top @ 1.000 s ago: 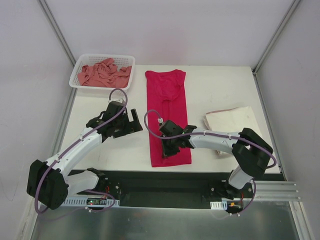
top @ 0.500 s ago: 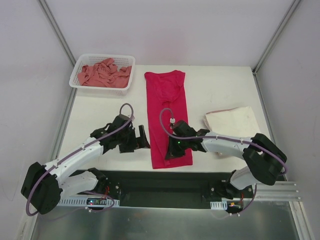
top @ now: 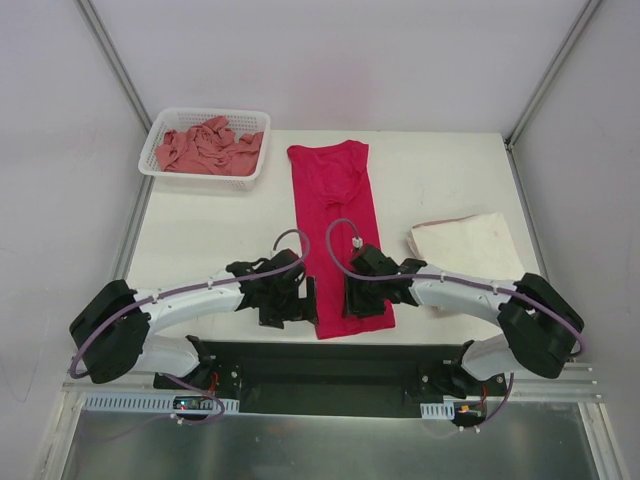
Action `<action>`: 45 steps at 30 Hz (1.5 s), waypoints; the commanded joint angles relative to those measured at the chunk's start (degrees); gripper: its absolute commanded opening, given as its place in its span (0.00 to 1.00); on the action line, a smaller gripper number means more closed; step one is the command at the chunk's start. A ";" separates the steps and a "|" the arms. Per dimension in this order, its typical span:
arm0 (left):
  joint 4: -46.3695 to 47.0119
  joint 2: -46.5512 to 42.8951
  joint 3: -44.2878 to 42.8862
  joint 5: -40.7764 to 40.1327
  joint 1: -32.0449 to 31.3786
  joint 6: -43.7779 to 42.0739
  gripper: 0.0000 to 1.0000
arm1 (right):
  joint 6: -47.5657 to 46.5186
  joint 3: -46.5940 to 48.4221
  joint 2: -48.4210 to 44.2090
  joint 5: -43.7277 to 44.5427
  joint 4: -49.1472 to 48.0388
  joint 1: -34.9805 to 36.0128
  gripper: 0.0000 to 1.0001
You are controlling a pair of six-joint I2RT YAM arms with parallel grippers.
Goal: Fold and stack the t-shirts
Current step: Fold the tshirt
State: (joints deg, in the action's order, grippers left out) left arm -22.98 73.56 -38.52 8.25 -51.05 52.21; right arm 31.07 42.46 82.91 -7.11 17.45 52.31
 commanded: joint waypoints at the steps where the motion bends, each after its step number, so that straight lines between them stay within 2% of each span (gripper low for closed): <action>1: 0.13 2.73 -3.75 -4.73 -2.82 5.18 0.95 | -4.08 2.54 -5.04 6.41 7.15 1.12 0.51; 3: 0.13 3.43 -4.80 -6.57 -4.75 7.46 0.94 | -3.82 2.19 -7.31 6.59 7.33 1.21 0.58; 7: 0.22 4.84 -5.69 -7.99 -7.40 10.72 0.90 | -3.30 2.19 -11.63 12.89 11.18 1.04 0.75; 9: 0.13 6.24 -5.34 -7.90 -7.93 12.38 0.85 | -3.38 2.02 -14.52 15.28 12.95 0.86 0.76; 11: 0.22 7.21 -5.33 -7.81 -8.89 13.27 0.80 | -3.04 1.58 -16.63 19.84 15.85 0.68 0.82; 12: 0.22 8.17 -5.60 -7.64 -9.24 13.53 0.79 | -2.86 0.88 -18.73 21.25 17.68 0.51 0.85; 13: 0.22 8.79 -5.77 -7.64 -10.03 13.80 0.76 | -1.81 0.44 -19.89 23.09 18.75 -0.28 0.94; 14: 0.22 9.23 -6.12 -7.46 -10.39 13.97 0.74 | -1.54 -0.09 -20.85 23.81 19.45 -0.63 0.97; 19: 0.13 12.57 -6.92 -6.58 -11.18 14.59 0.56 | -1.89 -4.39 -25.43 21.45 19.55 -3.70 1.00; 20: 0.13 12.75 -6.83 -6.58 -11.27 14.94 0.47 | -2.24 -4.75 -25.26 20.66 19.29 -4.15 0.97; 25: -0.13 12.31 -5.16 -6.93 -11.27 15.91 0.28 | -2.51 -6.51 -23.33 16.62 17.36 -5.12 0.97; 28: -0.48 11.70 -3.93 -6.67 -11.27 16.79 0.09 | -2.15 -7.74 -22.71 14.86 16.65 -5.64 0.99; 29: -0.57 11.17 -3.49 -6.76 -11.27 17.31 0.00 | -2.07 -8.44 -22.54 14.41 16.47 -5.82 0.97; 33: -0.66 9.68 -2.00 -7.55 -11.27 17.93 0.00 | -1.72 -10.54 -22.36 12.31 15.25 -6.87 0.86; 38: -0.57 8.36 -1.38 -7.90 -11.27 17.93 0.00 | -1.71 -12.22 -21.40 9.49 11.73 -7.05 0.79; 44: -0.57 7.92 -1.12 -7.99 -11.53 18.19 0.00 | -2.06 -12.66 -16.84 4.75 6.63 -7.23 0.52; 45: -0.57 7.65 -0.77 -7.99 -11.53 18.54 0.00 | -2.07 -12.49 -16.12 3.87 6.46 -7.31 0.36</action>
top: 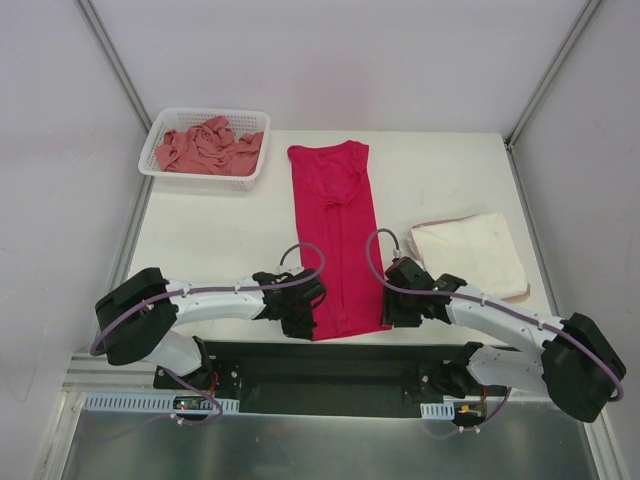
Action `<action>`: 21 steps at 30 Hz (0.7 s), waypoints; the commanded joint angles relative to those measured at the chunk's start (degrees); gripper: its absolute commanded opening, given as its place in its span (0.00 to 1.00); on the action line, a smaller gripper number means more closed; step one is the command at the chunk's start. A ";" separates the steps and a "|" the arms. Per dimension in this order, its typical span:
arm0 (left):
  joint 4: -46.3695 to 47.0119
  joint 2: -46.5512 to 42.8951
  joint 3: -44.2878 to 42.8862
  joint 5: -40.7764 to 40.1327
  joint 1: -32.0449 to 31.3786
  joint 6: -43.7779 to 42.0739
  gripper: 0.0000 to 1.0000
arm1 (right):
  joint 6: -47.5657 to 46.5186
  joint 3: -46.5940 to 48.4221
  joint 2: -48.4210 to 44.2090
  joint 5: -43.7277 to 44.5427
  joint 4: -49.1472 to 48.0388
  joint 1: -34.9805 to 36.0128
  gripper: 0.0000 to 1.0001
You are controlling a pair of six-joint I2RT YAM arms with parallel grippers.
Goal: Fold and stack the t-shirts
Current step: Fold the tshirt
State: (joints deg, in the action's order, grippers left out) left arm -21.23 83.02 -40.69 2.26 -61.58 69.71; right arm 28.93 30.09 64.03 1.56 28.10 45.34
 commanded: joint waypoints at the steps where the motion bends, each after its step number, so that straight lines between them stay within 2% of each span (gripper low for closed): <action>1: -2.32 -2.16 2.36 -1.91 -1.00 1.47 0.00 | 0.08 -0.55 3.20 -6.90 -4.28 -0.26 0.30; 3: -2.32 -3.65 4.20 -1.91 -0.91 2.53 0.00 | 0.60 -1.95 2.77 -9.28 -4.72 -0.17 0.17; 5: -2.32 -5.67 5.52 -1.56 -1.08 3.67 0.00 | 1.13 -4.49 0.32 -9.91 -4.28 -0.25 0.13; 6: -2.32 -6.64 6.75 -1.47 -1.17 4.11 0.00 | 1.91 -5.29 -0.82 -10.61 -3.58 -0.17 0.03; 10: -2.23 -10.50 7.29 -1.91 -3.71 4.56 0.00 | 2.45 -7.76 -6.71 -11.85 -3.22 3.25 0.01; 13: -2.23 -11.30 5.89 -2.00 -4.95 3.07 0.00 | 2.45 -6.27 -6.90 -11.41 -2.35 6.07 0.00; 21: -2.32 -16.13 4.31 -7.97 -5.13 1.57 0.00 | -0.27 -1.00 -7.78 -6.24 1.08 6.42 0.01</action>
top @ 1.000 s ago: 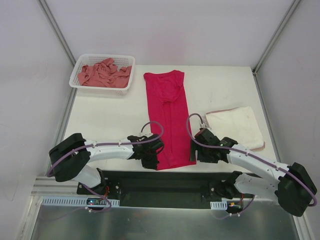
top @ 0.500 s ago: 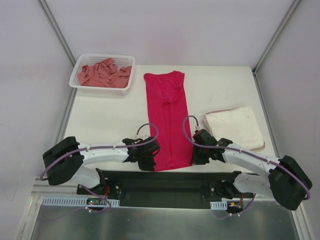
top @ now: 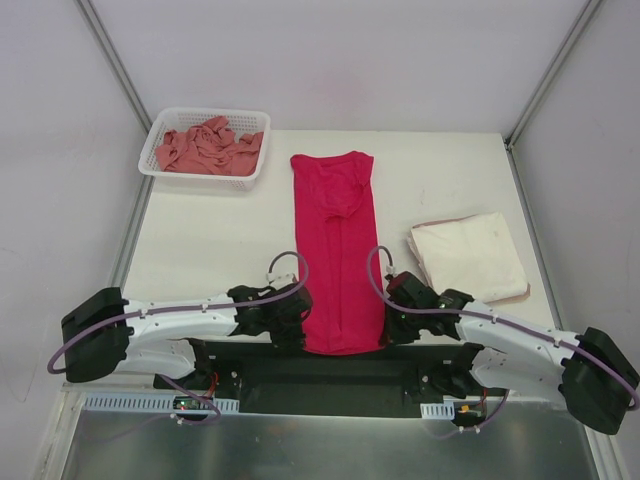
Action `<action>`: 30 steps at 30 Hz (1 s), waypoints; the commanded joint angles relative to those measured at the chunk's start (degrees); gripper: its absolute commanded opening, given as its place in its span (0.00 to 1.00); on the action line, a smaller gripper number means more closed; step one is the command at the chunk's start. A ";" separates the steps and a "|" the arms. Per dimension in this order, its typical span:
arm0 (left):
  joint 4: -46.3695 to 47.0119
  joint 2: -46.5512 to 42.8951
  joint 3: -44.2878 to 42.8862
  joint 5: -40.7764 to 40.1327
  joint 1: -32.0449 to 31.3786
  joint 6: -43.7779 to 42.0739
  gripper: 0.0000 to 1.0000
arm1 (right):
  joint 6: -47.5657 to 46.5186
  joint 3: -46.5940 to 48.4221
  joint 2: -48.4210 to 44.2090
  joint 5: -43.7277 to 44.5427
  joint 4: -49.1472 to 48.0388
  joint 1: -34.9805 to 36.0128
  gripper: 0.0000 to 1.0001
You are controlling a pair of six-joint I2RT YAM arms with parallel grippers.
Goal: Fold and stack the t-shirts
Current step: Fold the tshirt
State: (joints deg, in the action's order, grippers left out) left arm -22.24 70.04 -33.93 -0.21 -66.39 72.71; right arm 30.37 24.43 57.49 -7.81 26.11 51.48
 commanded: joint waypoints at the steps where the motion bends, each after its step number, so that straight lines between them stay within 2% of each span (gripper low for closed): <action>1: -1.32 -3.68 -3.24 -6.55 -0.23 -2.99 0.00 | -2.33 6.75 -0.55 4.03 3.77 0.28 0.00; 4: -1.40 -3.25 -7.01 -9.98 0.64 -7.30 0.00 | -5.58 11.94 1.21 6.40 5.35 -0.33 0.01; 9: -1.14 -0.35 -13.60 -12.09 7.76 -14.25 0.00 | -11.11 19.24 4.55 10.87 5.62 -5.77 0.01; 15: -0.09 6.76 -22.83 -10.34 18.38 -23.92 0.00 | -15.77 29.51 12.54 12.30 3.51 -10.78 0.01; 20: 0.27 13.62 -30.39 -10.08 23.05 -29.72 0.00 | -17.62 36.74 20.63 13.79 2.46 -14.91 0.01; 30: 0.62 24.34 -39.89 -6.21 31.05 -35.18 0.00 | -23.16 50.45 36.62 4.31 2.37 -21.60 0.02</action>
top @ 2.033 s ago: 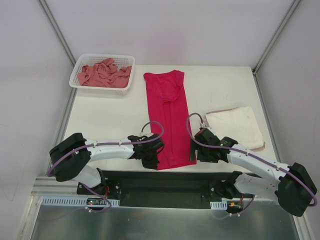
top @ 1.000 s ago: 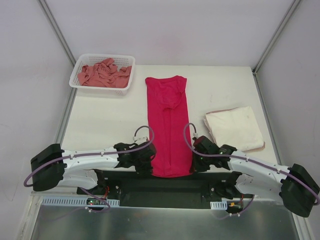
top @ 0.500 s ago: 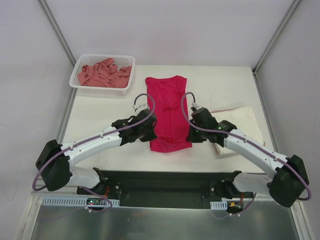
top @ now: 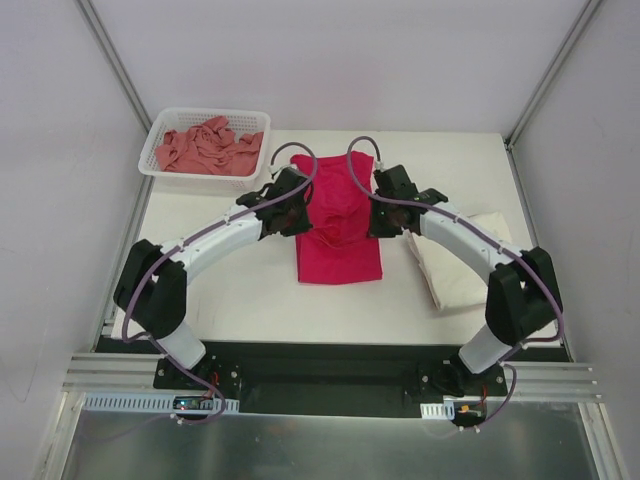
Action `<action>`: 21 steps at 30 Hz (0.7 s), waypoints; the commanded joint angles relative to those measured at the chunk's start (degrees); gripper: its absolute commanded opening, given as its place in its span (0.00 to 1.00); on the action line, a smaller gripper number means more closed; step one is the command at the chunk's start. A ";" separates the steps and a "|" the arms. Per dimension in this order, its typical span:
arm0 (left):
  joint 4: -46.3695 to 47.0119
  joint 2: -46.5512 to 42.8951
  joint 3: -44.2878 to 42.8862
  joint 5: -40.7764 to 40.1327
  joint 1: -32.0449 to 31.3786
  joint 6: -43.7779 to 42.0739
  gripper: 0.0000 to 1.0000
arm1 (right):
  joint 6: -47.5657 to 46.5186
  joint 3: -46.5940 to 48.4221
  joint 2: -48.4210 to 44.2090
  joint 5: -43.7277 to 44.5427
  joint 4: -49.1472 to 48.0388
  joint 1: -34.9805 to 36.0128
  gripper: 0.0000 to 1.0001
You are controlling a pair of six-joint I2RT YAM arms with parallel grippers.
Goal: Fold and stack the t-shirts
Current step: Fold the tshirt
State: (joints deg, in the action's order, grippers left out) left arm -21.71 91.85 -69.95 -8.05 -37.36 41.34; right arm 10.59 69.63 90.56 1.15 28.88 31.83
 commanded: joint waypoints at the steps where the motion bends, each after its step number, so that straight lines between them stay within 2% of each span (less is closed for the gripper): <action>1: 0.09 3.06 -4.22 1.90 2.64 -3.99 0.00 | -3.47 6.04 4.44 -5.01 -0.41 -2.30 0.02; 13: 0.09 12.81 -9.41 6.20 8.00 -6.53 0.00 | -4.09 12.55 15.69 -9.67 -1.81 -7.05 0.06; 15: 0.09 15.70 -11.78 7.87 8.45 -7.67 0.01 | -3.74 13.34 17.88 -9.85 -2.08 -7.31 0.10; 17: 0.01 17.47 -13.89 10.15 9.06 -8.12 0.06 | -3.29 14.39 20.25 -10.19 -1.90 -8.01 0.14; 18: 0.01 18.35 -14.16 11.03 9.32 -8.29 0.12 | -3.21 14.75 20.87 -10.64 -1.81 -8.10 0.18; 19: -0.08 18.27 -14.16 11.39 9.59 -8.03 0.25 | -3.21 16.05 21.58 -10.90 -1.47 -8.63 0.36; 21: -0.26 16.36 -13.46 11.31 9.59 -8.12 0.44 | -3.56 17.38 22.55 -13.00 -0.06 -9.07 0.57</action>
State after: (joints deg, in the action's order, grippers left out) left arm -21.32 110.08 -81.84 0.38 -28.40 34.89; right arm 7.29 82.59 112.07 -8.40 27.94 23.81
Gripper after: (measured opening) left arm 0.298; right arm 0.434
